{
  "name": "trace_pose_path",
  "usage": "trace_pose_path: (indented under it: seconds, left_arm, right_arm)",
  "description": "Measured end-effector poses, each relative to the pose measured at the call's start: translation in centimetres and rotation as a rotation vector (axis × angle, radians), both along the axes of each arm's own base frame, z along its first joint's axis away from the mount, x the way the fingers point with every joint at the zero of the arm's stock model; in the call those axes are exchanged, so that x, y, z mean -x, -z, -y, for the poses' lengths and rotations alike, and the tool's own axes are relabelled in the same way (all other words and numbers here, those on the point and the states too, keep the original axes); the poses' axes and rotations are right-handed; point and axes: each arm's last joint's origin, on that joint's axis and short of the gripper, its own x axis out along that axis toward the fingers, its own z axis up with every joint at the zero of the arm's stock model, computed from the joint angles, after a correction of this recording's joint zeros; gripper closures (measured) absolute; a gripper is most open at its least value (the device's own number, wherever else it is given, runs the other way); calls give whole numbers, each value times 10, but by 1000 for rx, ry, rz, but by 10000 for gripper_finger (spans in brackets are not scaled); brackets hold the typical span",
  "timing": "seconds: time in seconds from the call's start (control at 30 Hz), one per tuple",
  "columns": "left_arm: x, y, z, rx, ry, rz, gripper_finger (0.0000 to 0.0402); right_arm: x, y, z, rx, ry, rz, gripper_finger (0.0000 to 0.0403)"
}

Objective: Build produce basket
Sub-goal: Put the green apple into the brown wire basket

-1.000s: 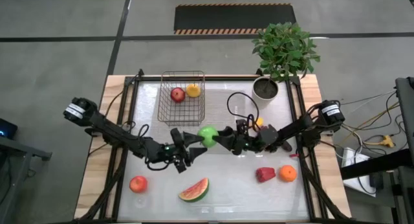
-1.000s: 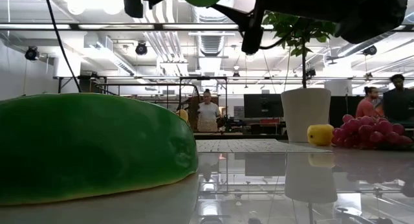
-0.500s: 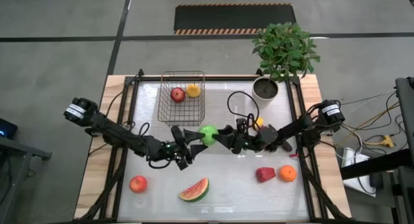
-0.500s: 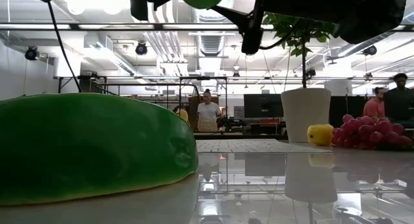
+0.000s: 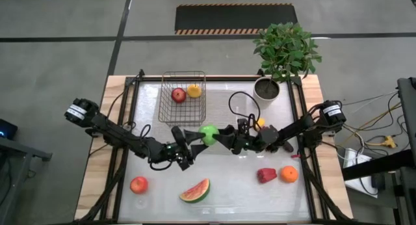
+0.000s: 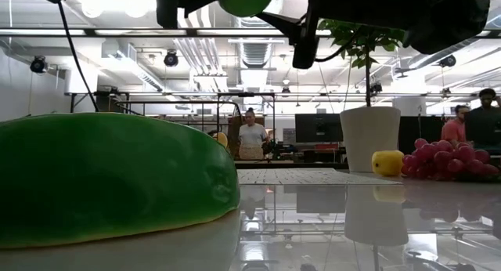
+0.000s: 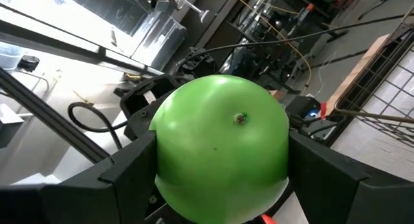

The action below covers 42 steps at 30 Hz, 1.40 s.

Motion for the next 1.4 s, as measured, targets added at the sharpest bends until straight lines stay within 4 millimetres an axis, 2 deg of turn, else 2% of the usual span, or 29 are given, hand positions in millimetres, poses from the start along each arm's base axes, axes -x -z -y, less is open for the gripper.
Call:
trace_pose_path:
  seconds: [0.17,0.47,1.1,1.4]
  left_arm:
    - [0,1,-1,-44,-33,-25,49]
    - [1,1,-3,-33,-94,-27,42]
    - [1,0,-3,-21,-81,-16,45]
    - [1,1,-3,-12,-73,-13,80]
  right_arm:
    - [0,0,0,0,0,3,121]
    - [0,-1,0,-9,-2,8,120]
    - [0,-1,-1,-8,-8,8,117]
    - [0,0,-1,-1,2,-6,115]
